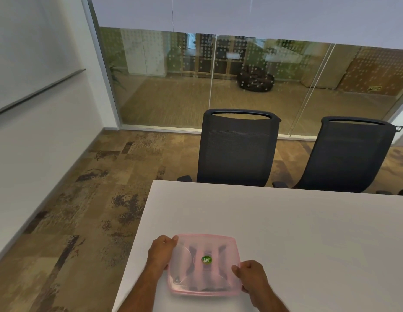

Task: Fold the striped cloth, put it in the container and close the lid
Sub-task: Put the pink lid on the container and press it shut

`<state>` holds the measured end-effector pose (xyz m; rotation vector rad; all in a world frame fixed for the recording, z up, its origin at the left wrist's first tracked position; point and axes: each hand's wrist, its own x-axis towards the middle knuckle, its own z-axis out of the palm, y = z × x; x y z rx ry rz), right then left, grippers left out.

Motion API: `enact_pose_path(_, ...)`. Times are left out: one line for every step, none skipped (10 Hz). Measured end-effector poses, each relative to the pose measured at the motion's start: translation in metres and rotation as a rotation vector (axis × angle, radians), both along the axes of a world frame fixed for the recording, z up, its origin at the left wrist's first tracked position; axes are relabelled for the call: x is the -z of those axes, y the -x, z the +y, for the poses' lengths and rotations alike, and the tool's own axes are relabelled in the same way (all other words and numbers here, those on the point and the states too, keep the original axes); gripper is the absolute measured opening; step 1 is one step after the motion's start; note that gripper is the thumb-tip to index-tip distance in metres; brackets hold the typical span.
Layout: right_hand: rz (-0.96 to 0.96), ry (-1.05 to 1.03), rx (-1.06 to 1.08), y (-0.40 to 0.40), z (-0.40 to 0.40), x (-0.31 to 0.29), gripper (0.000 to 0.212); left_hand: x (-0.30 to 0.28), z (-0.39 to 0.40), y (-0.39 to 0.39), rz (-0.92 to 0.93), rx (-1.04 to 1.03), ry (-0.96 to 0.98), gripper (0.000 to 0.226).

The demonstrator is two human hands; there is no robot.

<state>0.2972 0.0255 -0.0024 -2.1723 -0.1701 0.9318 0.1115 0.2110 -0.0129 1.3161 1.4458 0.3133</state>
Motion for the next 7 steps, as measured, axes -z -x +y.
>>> enact_pose_path(-0.010,0.003,0.003,0.000,0.001,0.000,0.053,0.003,0.002,-0.003,-0.013,-0.001,0.007,0.020)
enact_pose_path(-0.014,-0.001,-0.003,0.002,0.001,-0.001,0.052,0.006,0.003,-0.004,0.003,-0.014,-0.026,0.020)
enact_pose_path(-0.022,-0.004,-0.013,0.002,0.002,-0.002,0.055,0.009,0.001,-0.005,0.029,-0.029,-0.068,0.025)
enact_pose_path(-0.021,-0.004,-0.016,0.001,0.001,0.000,0.053,0.009,0.000,-0.004,0.060,-0.021,-0.099,0.028)
enact_pose_path(-0.022,0.006,-0.004,0.005,0.000,-0.006,0.029,0.004,-0.002,-0.001,0.095,0.009,-0.115,0.029)
enact_pose_path(-0.037,0.018,-0.015,0.007,-0.003,-0.004,0.019,0.005,-0.003,0.001,0.155,0.087,-0.174,0.033)
enact_pose_path(-0.074,0.044,-0.063,0.011,-0.008,-0.007,0.036,0.002,-0.009,0.002,0.211,0.112,-0.227,0.045)
